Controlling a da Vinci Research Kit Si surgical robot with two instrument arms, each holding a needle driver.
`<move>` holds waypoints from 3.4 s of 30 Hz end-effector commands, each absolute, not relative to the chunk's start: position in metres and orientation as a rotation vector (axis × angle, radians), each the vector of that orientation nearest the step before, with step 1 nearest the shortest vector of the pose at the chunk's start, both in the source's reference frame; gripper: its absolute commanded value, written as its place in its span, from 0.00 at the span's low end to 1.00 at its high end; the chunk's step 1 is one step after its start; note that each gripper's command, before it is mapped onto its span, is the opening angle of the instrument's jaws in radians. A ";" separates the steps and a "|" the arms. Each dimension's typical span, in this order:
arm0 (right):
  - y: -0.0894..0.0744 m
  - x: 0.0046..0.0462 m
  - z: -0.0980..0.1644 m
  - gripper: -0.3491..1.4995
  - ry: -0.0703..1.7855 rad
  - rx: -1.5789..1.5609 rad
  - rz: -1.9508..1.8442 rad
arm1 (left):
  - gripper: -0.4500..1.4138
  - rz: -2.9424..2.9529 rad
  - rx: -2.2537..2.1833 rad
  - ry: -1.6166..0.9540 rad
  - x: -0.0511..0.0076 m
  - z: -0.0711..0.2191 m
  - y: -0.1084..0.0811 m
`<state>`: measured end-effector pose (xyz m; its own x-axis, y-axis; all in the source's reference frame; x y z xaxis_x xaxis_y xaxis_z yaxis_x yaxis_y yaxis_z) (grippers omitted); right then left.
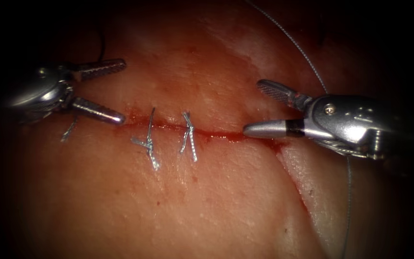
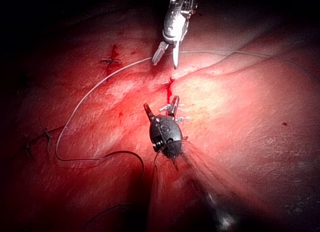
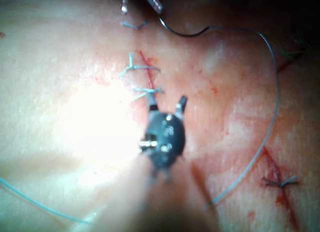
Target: Wound Closure
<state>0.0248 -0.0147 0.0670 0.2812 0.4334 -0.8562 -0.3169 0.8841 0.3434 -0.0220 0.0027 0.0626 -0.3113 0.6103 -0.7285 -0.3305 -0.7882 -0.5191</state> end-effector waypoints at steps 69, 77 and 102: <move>-0.014 0.0209 0.064 0.71 1.082 0.384 0.859 | 0.00 2.704 -0.927 -0.020 -0.0272 0.063 0.003; -0.014 0.0205 0.064 0.62 1.045 0.494 1.090 | 0.00 2.742 -1.018 0.044 -0.0300 0.063 0.000; -0.014 0.0263 0.066 0.57 1.088 0.626 1.113 | 0.00 2.809 -1.117 0.116 -0.0340 0.064 -0.005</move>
<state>0.0256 -0.0136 0.0651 0.0480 0.9280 -0.3694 -0.3940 0.3574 0.8468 -0.0336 -0.0054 0.0632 -0.7217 0.0798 -0.6876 -0.1358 -0.9903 0.0277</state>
